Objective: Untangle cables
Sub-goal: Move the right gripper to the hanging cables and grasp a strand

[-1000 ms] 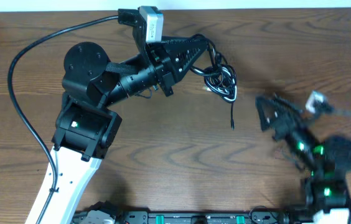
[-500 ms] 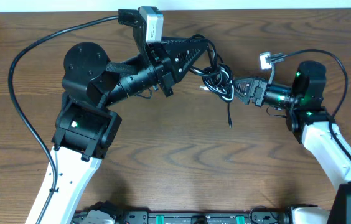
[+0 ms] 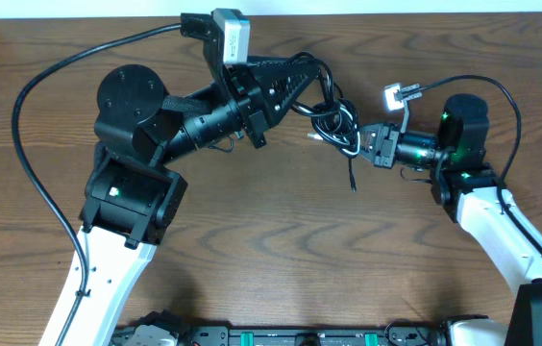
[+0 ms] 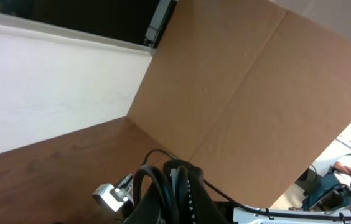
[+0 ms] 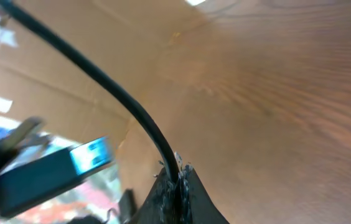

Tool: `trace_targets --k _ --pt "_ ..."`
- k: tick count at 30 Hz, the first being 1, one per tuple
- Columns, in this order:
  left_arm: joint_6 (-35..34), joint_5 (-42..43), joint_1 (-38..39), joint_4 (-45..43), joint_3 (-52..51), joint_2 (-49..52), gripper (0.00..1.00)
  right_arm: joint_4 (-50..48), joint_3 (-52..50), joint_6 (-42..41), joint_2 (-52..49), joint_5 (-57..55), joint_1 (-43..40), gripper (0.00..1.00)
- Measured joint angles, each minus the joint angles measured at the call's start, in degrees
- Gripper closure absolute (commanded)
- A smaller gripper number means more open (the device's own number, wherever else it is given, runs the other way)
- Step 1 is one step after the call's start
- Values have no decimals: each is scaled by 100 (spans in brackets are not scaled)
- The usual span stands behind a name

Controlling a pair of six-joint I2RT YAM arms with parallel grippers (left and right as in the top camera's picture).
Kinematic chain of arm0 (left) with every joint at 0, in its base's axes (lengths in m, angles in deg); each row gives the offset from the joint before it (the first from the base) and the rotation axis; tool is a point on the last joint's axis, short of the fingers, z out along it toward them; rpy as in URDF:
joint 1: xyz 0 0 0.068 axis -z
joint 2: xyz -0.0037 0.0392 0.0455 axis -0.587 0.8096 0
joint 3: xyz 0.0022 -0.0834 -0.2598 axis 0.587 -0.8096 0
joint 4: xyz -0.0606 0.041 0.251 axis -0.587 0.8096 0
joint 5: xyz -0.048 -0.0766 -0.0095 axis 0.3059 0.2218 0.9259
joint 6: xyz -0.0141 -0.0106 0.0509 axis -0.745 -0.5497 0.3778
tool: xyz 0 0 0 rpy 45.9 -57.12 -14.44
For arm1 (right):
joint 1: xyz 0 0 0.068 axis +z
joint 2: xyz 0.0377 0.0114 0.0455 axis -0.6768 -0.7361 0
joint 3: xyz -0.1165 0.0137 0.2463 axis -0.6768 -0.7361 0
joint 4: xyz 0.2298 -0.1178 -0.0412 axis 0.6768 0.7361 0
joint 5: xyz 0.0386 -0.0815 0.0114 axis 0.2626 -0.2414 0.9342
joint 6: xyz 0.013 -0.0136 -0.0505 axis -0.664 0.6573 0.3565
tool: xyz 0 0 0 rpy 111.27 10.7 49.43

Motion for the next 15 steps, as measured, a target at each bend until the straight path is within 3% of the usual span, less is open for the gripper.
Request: trace_targets --k 5,10,15 --pt "-164 0 0 -92 0 0 92 37 2 2 0 -994 483 99" --pt "-199 -98 0 -382 0 -11 93 151 7 251 0 -1305 1038 99" --pt "-81 -979 0 -382 0 -11 93 634 20 450 0 -1309 1388 99"
